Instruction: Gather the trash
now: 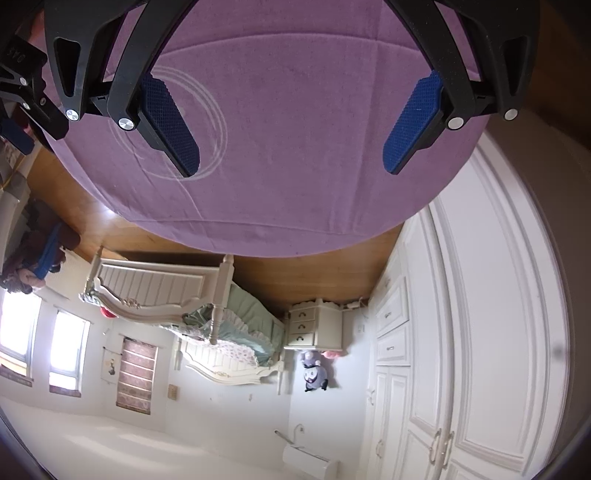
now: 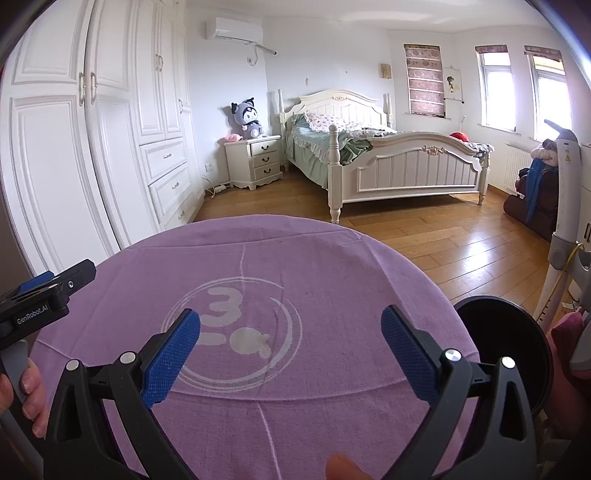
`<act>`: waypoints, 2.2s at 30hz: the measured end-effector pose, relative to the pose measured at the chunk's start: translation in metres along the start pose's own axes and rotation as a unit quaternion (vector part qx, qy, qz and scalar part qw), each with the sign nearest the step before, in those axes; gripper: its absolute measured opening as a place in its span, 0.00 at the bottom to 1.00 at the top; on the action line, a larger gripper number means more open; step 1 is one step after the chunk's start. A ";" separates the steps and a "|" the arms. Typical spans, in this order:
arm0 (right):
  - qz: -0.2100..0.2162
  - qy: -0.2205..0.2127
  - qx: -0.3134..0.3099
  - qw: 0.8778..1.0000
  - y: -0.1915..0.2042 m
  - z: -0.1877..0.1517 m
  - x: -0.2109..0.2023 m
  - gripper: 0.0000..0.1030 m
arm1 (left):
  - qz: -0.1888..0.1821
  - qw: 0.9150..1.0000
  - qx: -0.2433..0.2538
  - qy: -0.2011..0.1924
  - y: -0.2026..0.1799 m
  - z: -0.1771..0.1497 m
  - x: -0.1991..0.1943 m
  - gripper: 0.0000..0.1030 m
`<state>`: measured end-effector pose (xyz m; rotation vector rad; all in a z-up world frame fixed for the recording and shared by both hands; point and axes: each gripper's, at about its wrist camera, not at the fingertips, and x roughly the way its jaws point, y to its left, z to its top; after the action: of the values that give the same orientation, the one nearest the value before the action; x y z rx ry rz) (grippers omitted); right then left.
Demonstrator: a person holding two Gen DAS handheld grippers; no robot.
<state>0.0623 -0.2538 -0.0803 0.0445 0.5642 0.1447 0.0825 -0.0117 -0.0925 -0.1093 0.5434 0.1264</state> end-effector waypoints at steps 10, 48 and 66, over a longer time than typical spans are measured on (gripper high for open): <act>-0.002 0.005 0.001 1.000 0.001 0.001 0.001 0.95 | 0.004 1.000 0.004 0.004 -0.001 -0.011 0.003 0.95; 0.004 0.024 0.004 1.000 -0.004 0.002 0.004 0.95 | -0.002 1.000 0.003 0.003 0.002 -0.008 0.001 0.95; 0.005 0.022 0.011 1.000 -0.007 0.000 0.005 0.95 | -0.011 1.000 0.019 -0.008 -0.003 -0.007 -0.005 0.95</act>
<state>0.0670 -0.2600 -0.0832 0.0649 0.6094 0.1505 0.0751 -0.0165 -0.0957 -0.0764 0.5288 0.0948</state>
